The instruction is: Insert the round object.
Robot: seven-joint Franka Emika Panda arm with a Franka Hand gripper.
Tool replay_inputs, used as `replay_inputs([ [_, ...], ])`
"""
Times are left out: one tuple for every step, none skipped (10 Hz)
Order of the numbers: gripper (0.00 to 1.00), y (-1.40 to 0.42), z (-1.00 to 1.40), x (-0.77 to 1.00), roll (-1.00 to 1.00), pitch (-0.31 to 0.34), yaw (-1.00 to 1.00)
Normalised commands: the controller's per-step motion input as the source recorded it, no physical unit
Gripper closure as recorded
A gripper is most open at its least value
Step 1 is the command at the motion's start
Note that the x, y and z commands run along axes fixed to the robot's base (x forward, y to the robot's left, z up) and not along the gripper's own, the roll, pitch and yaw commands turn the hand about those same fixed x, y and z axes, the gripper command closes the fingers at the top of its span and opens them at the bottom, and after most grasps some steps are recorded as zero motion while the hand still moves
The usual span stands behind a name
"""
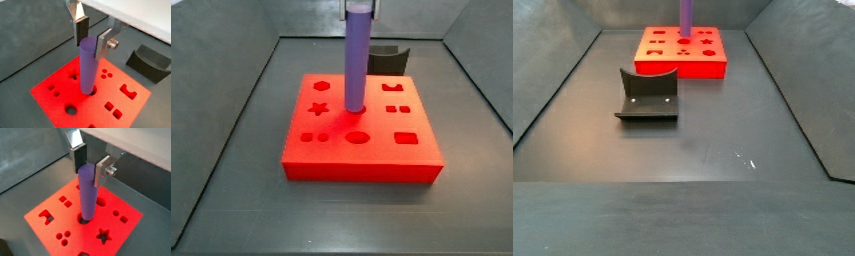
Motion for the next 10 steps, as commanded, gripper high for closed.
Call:
replay_inputs([
  [1.00, 0.13, -0.23, 0.01, 0.02, -0.053, -0.05],
  [1.00, 0.10, -0.21, 0.18, 0.00, -0.059, 0.00],
  [1.00, 0.02, -0.20, 0.33, 0.00, -0.027, 0.00],
  [1.00, 0.02, -0.15, 0.03, 0.00, -0.030, 0.00],
  [1.00, 0.02, -0.15, 0.00, 0.01, -0.030, 0.00],
  [1.00, 0.03, -0.16, 0.00, 0.01, -0.034, 0.00],
  [1.00, 0.18, -0.17, -0.14, 0.00, -0.026, -0.06],
  [1.00, 0.31, -0.14, -0.20, 0.00, -0.020, -0.15],
  [1.00, 0.21, -0.06, 0.00, -0.04, 0.000, -0.09],
  [1.00, 0.02, -0.04, 0.00, 0.00, -0.007, 0.00],
])
